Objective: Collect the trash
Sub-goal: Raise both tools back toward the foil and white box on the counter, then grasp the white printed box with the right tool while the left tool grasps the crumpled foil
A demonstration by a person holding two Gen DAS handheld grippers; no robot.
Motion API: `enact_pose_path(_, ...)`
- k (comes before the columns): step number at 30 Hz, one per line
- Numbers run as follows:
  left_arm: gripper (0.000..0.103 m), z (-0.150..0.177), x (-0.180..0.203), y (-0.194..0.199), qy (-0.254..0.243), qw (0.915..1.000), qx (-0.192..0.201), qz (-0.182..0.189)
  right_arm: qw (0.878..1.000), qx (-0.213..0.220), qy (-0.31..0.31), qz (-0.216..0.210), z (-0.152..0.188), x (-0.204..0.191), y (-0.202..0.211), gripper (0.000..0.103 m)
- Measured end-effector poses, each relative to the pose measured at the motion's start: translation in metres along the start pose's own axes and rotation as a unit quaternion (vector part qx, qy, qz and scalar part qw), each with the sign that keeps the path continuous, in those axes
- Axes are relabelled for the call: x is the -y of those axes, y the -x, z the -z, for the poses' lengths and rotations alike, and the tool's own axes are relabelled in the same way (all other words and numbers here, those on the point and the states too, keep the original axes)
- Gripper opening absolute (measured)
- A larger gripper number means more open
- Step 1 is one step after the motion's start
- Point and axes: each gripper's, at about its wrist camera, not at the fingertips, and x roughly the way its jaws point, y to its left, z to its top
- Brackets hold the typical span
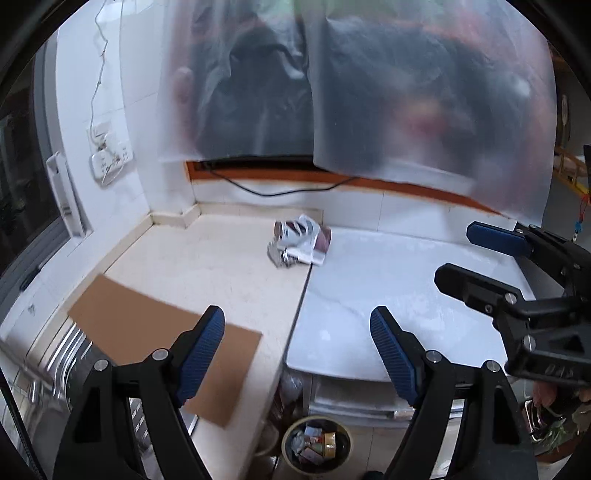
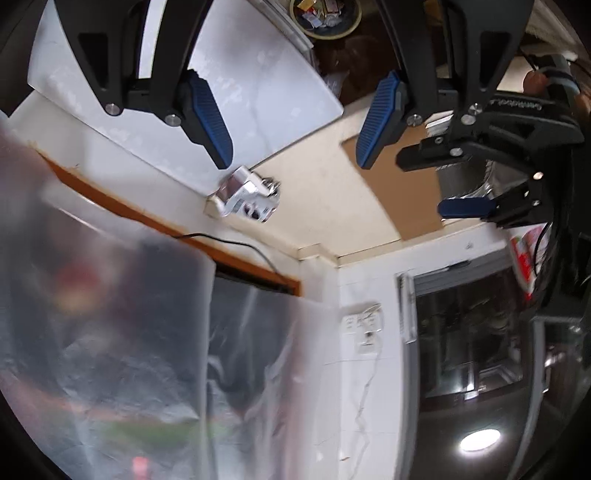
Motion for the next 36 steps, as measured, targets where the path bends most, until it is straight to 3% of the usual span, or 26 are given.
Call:
enact_pose_path(6, 0.08, -0.026, -0.021, -0.009, -0.018, 0.9994, 0.022, 0.02, 0.999, 0.011, -0.029, 0.03, -0.024, 0.005, -0.022, 0.07)
enact_pose_path(13, 0.08, -0.053, -0.037, -0.033, 0.003, 0.9992, 0.034, 0.021, 0.995, -0.015, -0.086, 0.04, -0.039, 0.038, -0.059, 0.069)
enact_pose_path(22, 0.077, -0.074, -0.048, -0.118, 0.044, 0.9986, -0.029, -0.005, 0.982, -0.078, -0.162, -0.051, -0.025, 0.106, -0.156, 0.064)
enact_pose_path(25, 0.067, -0.078, -0.046, -0.153, 0.044, 0.9975, -0.053, -0.018, 0.972, -0.107, -0.193, -0.082, -0.013, 0.134, -0.204, 0.064)
enact_pose_path(30, 0.063, -0.08, -0.049, -0.221, 0.065, 0.9926, -0.1, -0.025, 0.956, -0.139, -0.229, -0.122, 0.004, 0.17, -0.278, 0.057)
enact_pose_path(36, 0.063, -0.079, -0.05, -0.272, 0.085, 0.9871, -0.133, -0.03, 0.94, -0.173, -0.251, -0.149, 0.019, 0.191, -0.347, 0.052)
